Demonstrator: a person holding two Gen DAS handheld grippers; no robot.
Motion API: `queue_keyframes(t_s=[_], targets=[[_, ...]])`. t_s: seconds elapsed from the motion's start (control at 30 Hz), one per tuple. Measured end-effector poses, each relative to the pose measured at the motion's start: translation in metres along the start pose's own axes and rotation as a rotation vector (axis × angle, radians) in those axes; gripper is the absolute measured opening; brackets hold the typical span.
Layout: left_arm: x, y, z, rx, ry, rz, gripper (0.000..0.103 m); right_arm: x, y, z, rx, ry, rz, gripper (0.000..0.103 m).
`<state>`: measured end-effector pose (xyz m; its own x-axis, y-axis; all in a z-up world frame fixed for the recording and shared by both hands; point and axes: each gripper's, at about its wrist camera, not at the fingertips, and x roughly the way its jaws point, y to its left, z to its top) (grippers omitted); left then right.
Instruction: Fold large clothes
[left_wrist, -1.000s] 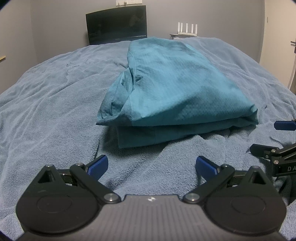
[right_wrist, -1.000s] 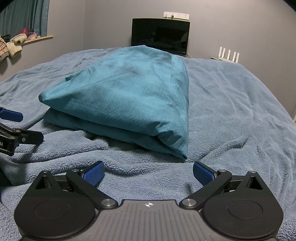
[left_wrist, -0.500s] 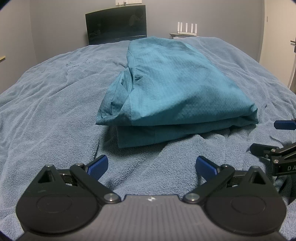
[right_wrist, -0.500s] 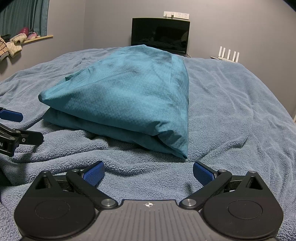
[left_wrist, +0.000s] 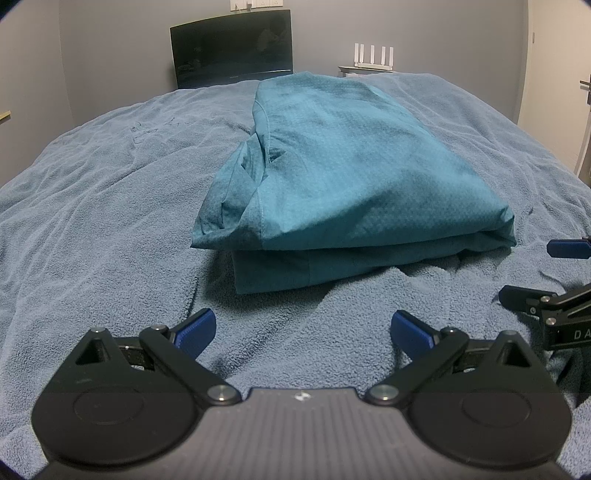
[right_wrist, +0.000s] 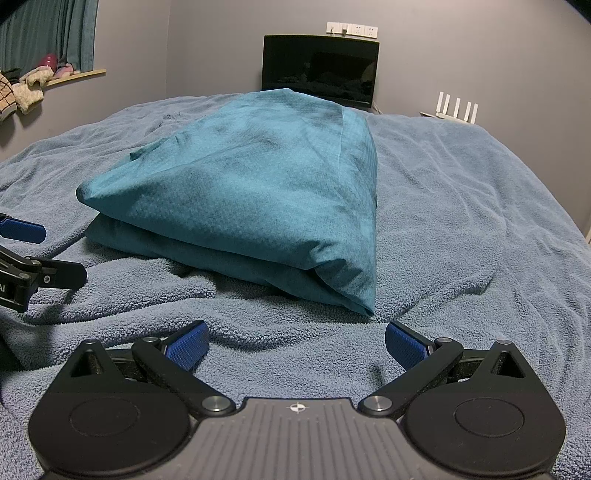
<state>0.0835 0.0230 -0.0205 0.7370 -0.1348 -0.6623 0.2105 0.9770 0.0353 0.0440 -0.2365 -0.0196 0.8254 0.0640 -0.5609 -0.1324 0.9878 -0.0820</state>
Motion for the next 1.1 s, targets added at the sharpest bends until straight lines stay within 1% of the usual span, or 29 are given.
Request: queue_keyframes(t_s=[0.43, 0.83, 1.1], targets=[[0.0009, 0.0032, -0.0011, -0.01, 0.013, -0.003, 0.102, 0.0, -0.0004, 0.0004, 0.0, 0.002, 0.0, 0.103], [0.0042, 0.0035, 0.0006, 0.002, 0.023, -0.004, 0.102, 0.0004, -0.0008, 0.0007, -0.001, 0.003, 0.001, 0.103], [0.004, 0.0028, 0.0003, 0.006, 0.023, -0.02, 0.102, 0.0003, -0.001, 0.0008, 0.0, 0.004, 0.001, 0.103]])
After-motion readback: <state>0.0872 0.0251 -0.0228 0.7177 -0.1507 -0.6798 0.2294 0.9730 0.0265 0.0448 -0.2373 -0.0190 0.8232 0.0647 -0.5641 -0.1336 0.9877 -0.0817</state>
